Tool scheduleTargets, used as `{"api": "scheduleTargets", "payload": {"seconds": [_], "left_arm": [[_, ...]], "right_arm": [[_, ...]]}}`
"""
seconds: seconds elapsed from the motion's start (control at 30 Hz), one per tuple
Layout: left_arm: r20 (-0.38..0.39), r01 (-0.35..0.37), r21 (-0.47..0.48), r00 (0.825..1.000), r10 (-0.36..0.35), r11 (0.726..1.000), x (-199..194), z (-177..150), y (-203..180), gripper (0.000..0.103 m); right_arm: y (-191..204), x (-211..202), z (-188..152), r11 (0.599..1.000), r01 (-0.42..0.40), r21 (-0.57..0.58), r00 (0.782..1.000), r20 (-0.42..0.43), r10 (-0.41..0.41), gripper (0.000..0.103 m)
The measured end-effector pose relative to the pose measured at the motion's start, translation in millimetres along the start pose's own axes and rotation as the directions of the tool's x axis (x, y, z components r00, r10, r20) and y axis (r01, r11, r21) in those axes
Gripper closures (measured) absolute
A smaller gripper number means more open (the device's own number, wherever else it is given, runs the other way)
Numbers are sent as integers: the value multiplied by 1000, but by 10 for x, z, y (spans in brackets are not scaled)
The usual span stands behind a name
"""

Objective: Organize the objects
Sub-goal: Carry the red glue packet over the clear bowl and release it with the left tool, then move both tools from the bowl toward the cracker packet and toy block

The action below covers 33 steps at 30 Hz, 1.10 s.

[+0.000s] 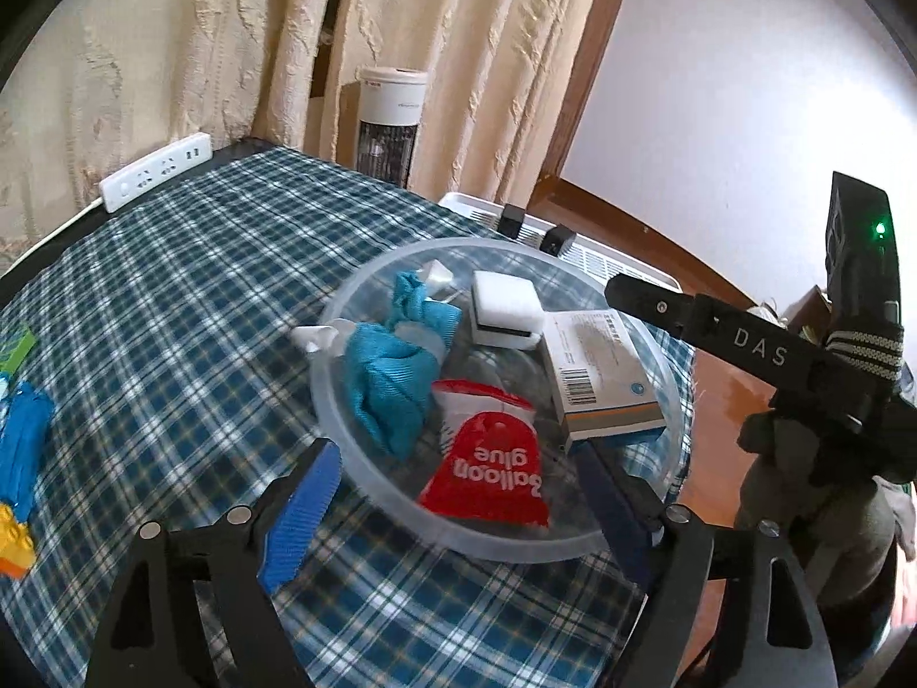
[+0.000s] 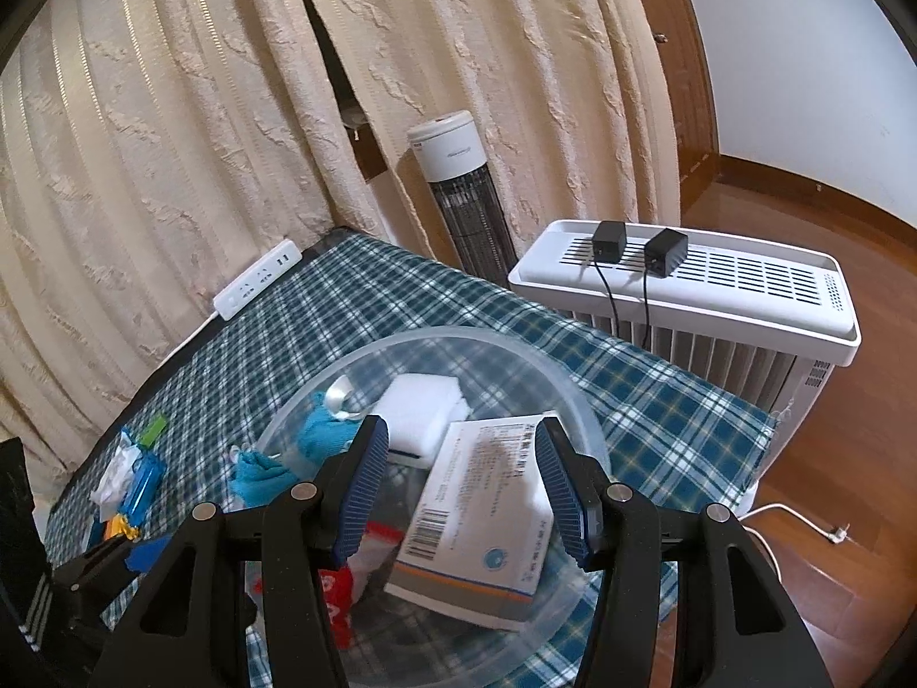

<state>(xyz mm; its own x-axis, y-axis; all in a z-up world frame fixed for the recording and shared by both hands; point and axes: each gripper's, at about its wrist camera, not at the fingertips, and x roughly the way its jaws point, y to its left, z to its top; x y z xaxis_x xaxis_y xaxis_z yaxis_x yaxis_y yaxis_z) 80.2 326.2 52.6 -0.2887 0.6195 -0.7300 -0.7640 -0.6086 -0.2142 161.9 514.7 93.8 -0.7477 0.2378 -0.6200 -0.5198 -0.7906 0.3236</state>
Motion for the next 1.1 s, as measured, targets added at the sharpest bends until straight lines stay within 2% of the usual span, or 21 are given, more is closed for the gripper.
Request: {"api": "scheduleTargets", "payload": {"seconds": [0.67, 1.1], "left_arm": [[39, -136, -134, 989, 143, 982, -452, -240, 645, 14], [37, -249, -255, 963, 267, 934, -756, -453, 1236, 14]], "right_arm": [[635, -38, -155, 992, -80, -96, 997, -29, 78, 48], [1156, 26, -326, 974, -142, -177, 989, -74, 130, 48]]}}
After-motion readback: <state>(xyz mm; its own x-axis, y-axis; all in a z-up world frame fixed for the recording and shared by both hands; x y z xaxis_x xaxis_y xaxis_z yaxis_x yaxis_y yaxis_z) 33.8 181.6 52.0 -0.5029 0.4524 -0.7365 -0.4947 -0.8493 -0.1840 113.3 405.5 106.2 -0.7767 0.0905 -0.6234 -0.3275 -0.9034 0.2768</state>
